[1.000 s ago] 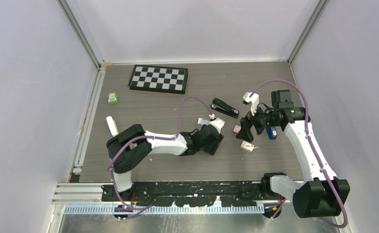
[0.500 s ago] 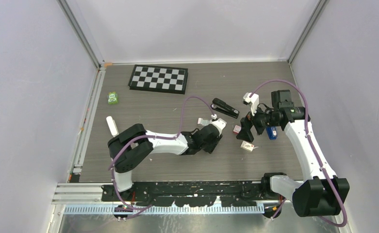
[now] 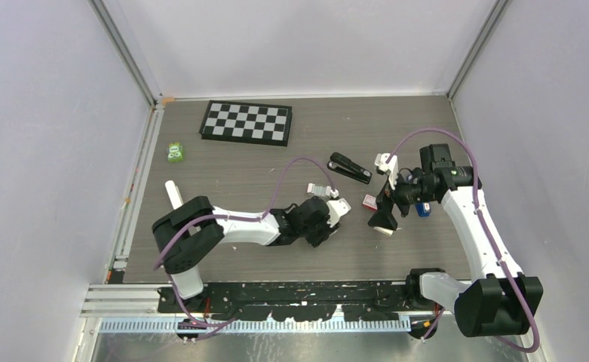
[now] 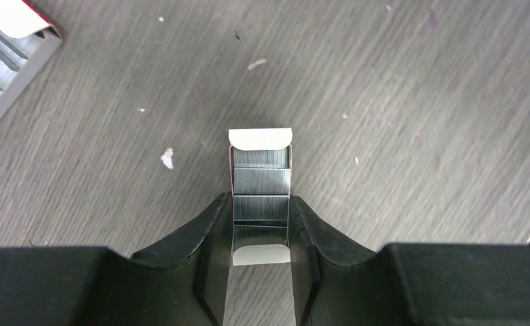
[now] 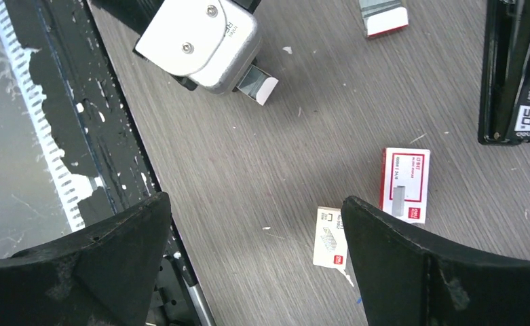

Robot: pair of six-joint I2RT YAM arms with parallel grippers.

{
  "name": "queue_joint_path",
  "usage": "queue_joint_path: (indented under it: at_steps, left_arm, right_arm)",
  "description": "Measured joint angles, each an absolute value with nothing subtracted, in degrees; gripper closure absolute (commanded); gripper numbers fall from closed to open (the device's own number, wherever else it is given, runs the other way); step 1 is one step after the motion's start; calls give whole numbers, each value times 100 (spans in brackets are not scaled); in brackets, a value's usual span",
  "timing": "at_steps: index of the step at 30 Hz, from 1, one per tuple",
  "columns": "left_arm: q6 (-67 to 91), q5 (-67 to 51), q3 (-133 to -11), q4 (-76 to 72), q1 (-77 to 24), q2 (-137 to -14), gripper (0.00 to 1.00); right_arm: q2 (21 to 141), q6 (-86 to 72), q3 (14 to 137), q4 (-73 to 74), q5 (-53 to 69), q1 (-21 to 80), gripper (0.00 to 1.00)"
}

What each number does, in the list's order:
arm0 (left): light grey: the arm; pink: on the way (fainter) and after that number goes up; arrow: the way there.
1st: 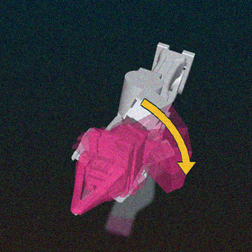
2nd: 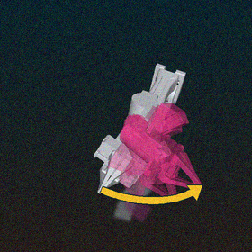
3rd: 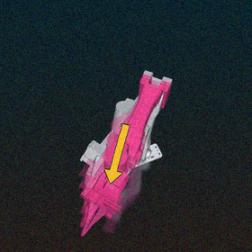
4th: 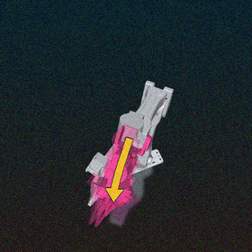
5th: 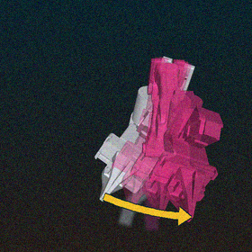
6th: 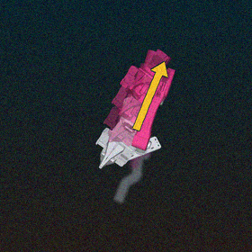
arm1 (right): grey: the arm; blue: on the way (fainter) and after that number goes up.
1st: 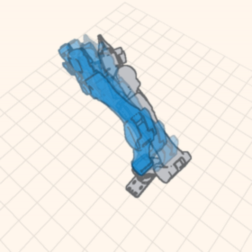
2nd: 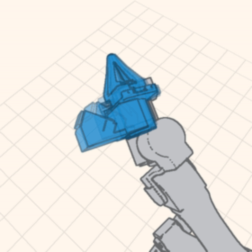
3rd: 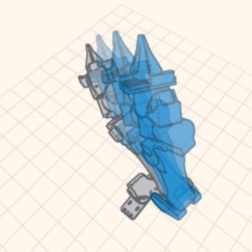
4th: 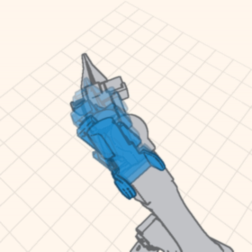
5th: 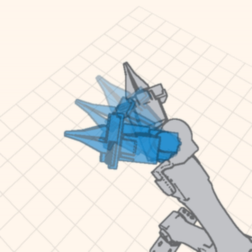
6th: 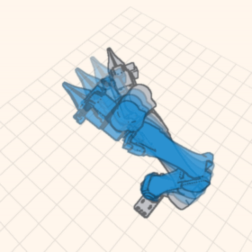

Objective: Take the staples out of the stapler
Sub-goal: Adjust the staple box at the center of the board.

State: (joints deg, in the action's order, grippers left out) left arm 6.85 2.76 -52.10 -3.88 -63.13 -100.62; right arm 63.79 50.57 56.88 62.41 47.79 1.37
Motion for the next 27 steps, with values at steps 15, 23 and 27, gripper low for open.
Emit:
queue_joint_path:
  at_steps: [15,23,27]
  left_arm:
    - [257,-454,-4626,-532,-5988,-9568,36]
    - [447,-150,-3607,-902,-5986,-7953,1]
    - [733,82,-2615,-1614,-5979,-6635,0]
  right_arm:
    - [6375,6613,5365,6855,5183,137,1]
    - [6379,7559,5074,7087,5225,150,6]
    - [6375,7690,4890,6991,5223,320,26]
